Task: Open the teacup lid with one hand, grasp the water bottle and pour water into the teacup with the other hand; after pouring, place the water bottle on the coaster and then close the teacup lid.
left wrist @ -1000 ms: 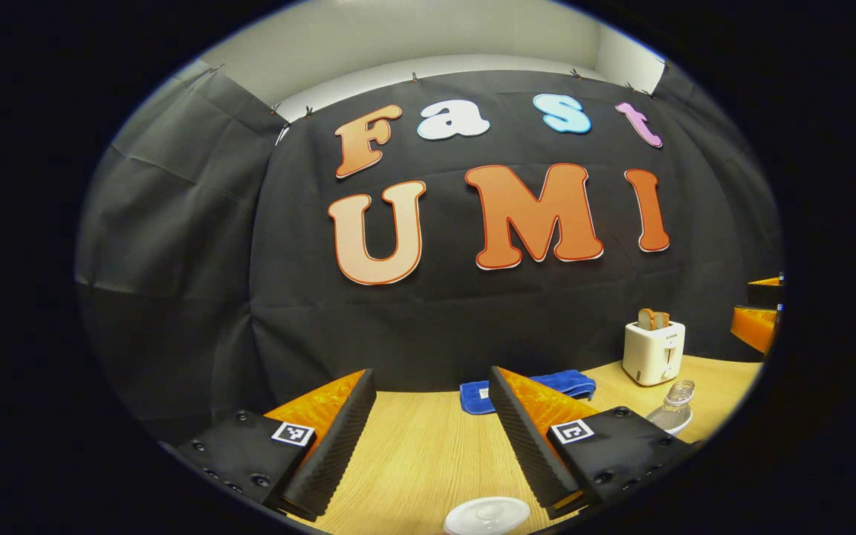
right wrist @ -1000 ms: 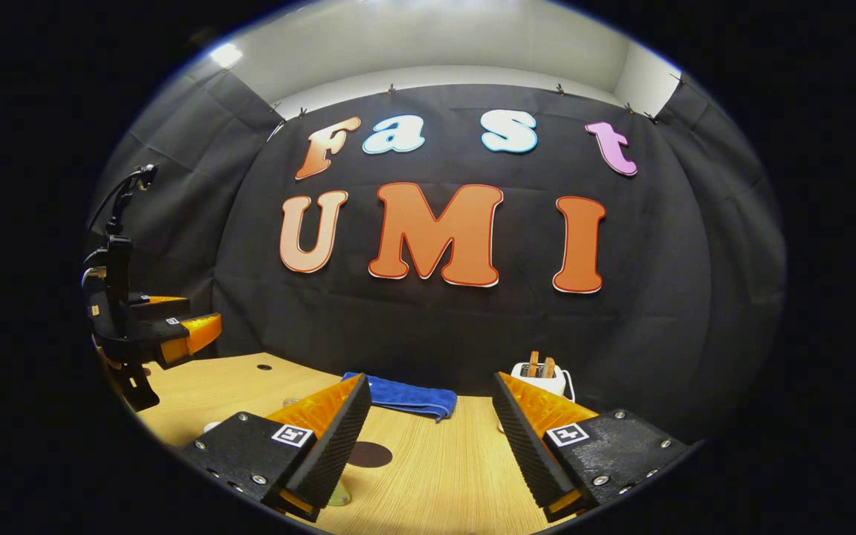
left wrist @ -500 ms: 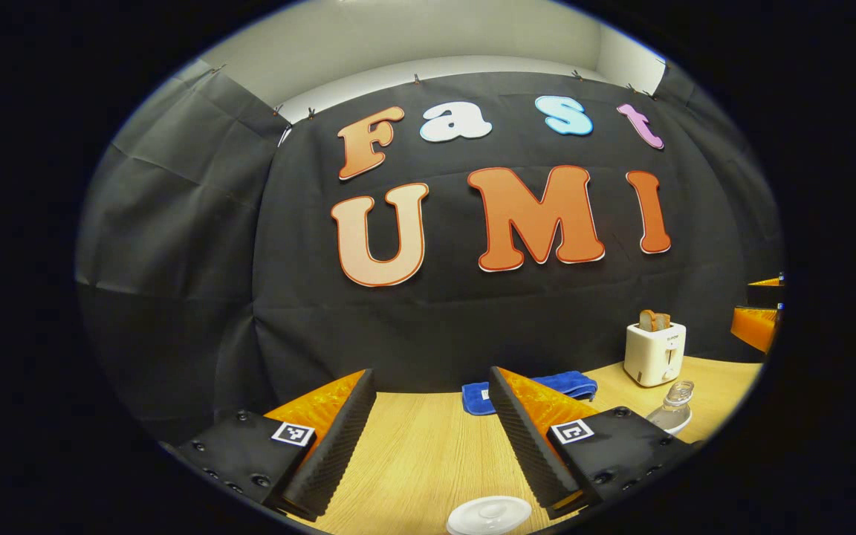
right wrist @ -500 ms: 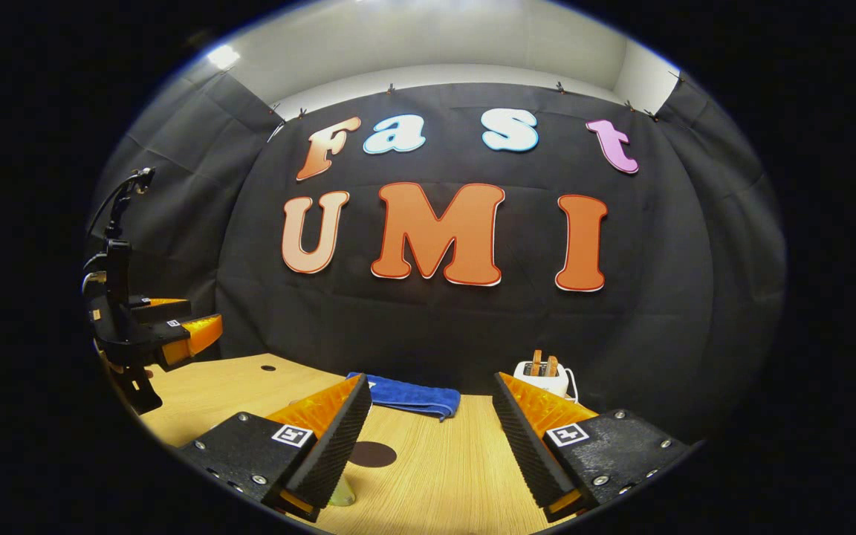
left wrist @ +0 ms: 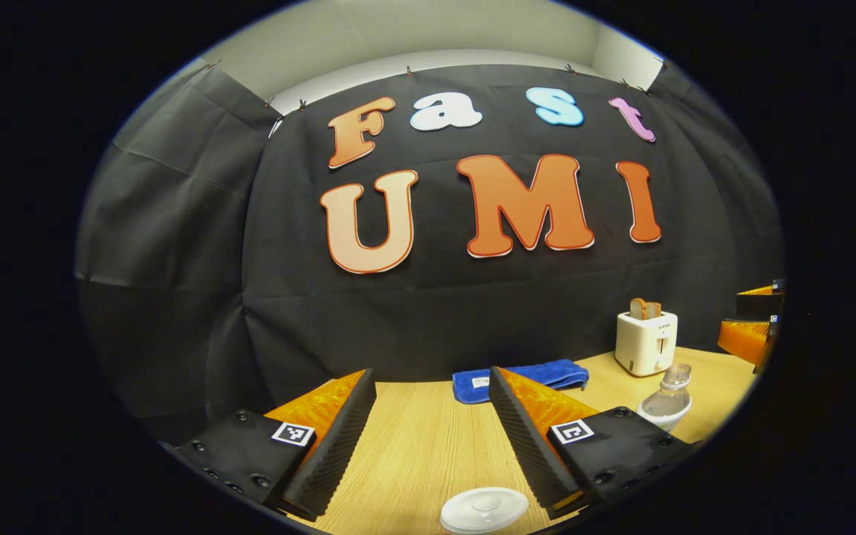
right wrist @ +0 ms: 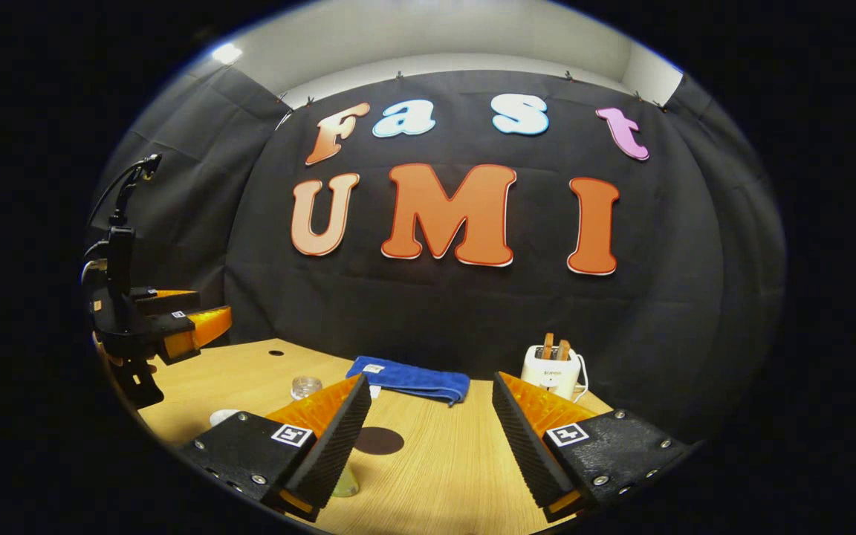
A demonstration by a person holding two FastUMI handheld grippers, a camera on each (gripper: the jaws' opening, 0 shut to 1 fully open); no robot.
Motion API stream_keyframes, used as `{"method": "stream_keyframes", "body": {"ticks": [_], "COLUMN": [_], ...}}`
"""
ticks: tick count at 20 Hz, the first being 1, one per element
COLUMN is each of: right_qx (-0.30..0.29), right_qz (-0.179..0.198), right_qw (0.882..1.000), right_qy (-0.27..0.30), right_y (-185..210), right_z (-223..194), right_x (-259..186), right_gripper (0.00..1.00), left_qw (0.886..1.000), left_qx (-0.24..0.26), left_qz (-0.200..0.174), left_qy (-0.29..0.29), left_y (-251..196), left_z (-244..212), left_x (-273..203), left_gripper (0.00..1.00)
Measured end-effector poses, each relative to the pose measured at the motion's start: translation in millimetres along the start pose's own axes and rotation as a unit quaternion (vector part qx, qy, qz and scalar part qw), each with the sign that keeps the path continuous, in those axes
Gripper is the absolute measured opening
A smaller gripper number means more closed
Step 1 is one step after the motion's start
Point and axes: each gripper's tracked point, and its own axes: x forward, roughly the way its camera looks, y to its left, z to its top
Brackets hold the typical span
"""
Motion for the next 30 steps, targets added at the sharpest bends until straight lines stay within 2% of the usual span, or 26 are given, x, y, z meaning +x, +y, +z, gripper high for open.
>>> {"method": "stream_keyframes", "body": {"ticks": [2, 5, 7, 11, 16, 19, 20, 22, 23, 24, 25, 27, 30], "right_qx": [0.001, -0.008, -0.015, -0.020, -0.052, -0.049, -0.045, -0.041, -0.041, -0.040, -0.039, -0.035, -0.031], "right_qz": [0.017, 0.045, 0.074, 0.125, 0.146, 0.152, 0.153, 0.153, 0.151, 0.149, 0.148, 0.148, 0.148], "right_qw": [1.000, 0.999, 0.997, 0.990, 0.985, 0.982, 0.982, 0.981, 0.982, 0.982, 0.982, 0.982, 0.983], "right_qy": [0.006, 0.013, 0.013, 0.056, 0.083, 0.097, 0.101, 0.108, 0.109, 0.110, 0.111, 0.111, 0.107], "right_y": [6, 16, 31, 59, 82, 87, 88, 89, 88, 87, 87, 87, 86], "right_z": [-6, -19, -31, -76, -106, -118, -122, -126, -126, -127, -127, -127, -124], "right_x": [-4, -13, -19, -27, -25, -24, -23, -18, -16, -14, -14, -12, -10], "right_gripper": [0.99, 0.99, 0.99, 0.99, 0.99, 0.99, 0.99, 0.99, 0.99, 0.99, 0.99, 0.99, 0.99], "left_qw": [1.000, 0.999, 0.998, 0.995, 0.988, 0.984, 0.982, 0.978, 0.979, 0.979, 0.979, 0.980, 0.982], "left_qx": [-0.001, -0.006, -0.014, -0.010, -0.014, -0.010, -0.010, -0.008, -0.009, -0.007, 0.000, 0.003, -0.005], "left_qz": [-0.008, -0.017, -0.030, -0.061, -0.096, -0.105, -0.113, -0.123, -0.123, -0.124, -0.123, -0.116, -0.103], "left_qy": [0.012, 0.031, 0.045, 0.076, 0.120, 0.146, 0.151, 0.166, 0.164, 0.160, 0.163, 0.164, 0.160], "left_y": [-4, -7, -14, -24, -45, -50, -54, -58, -57, -59, -60, -56, -53], "left_z": [-10, -26, -42, -78, -118, -139, -146, -155, -157, -157, -156, -155, -156], "left_x": [0, -3, -8, -17, -30, -32, -32, -35, -35, -29, -29, -30, -25], "left_gripper": [0.96, 0.95, 0.99, 1.00, 1.00, 0.96, 0.93, 0.78, 0.78, 0.64, 0.62, 0.48, 0.35]}}
